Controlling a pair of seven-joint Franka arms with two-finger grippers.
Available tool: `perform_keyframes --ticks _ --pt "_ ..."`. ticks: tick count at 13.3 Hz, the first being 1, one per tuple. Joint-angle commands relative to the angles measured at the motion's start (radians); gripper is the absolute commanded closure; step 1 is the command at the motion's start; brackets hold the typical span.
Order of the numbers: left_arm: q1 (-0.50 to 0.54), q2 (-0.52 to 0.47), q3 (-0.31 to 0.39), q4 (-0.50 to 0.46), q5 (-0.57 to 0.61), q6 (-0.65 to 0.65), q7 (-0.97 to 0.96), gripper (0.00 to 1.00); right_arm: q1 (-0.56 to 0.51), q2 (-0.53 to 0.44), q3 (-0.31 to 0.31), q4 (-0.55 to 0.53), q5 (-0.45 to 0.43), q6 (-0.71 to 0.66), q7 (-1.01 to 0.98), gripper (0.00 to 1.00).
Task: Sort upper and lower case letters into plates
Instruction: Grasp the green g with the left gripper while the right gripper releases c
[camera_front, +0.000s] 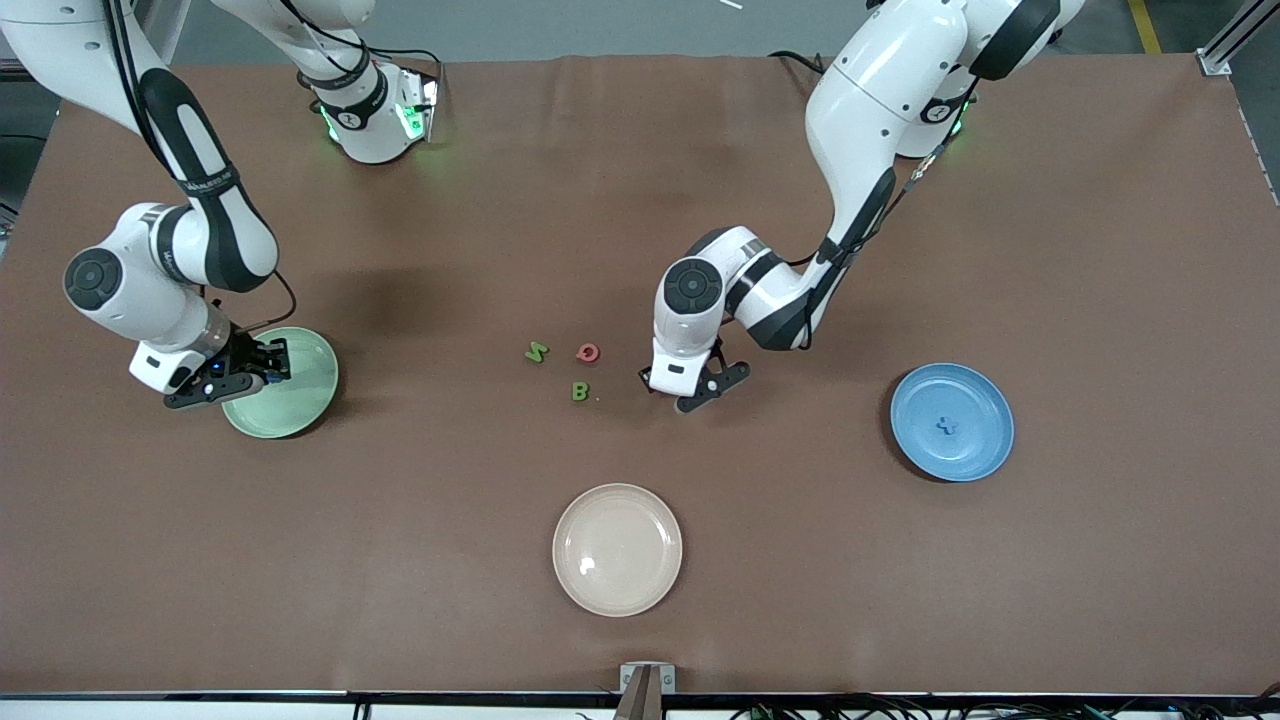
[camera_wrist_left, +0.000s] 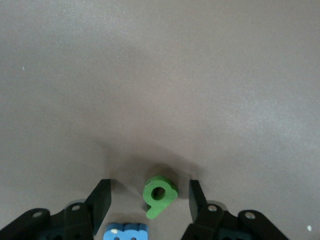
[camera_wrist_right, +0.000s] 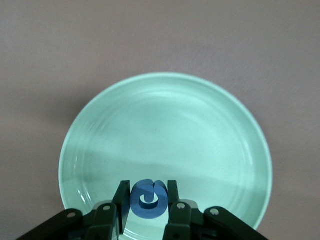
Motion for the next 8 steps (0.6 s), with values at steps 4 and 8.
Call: perform_keyframes --ticks 4,8 --pt "-0.014 0.007 0.011 0.014 -0.003 0.002 -0.004 0.47 -0.023 -0.001 0.021 -0.106 -0.009 0.119 -0.012 0.77" --pt "-0.002 0.005 0.011 0.014 -0.004 0.002 -0.009 0.79 -0.023 0.018 0.021 -0.126 -0.009 0.154 -0.009 0.69"
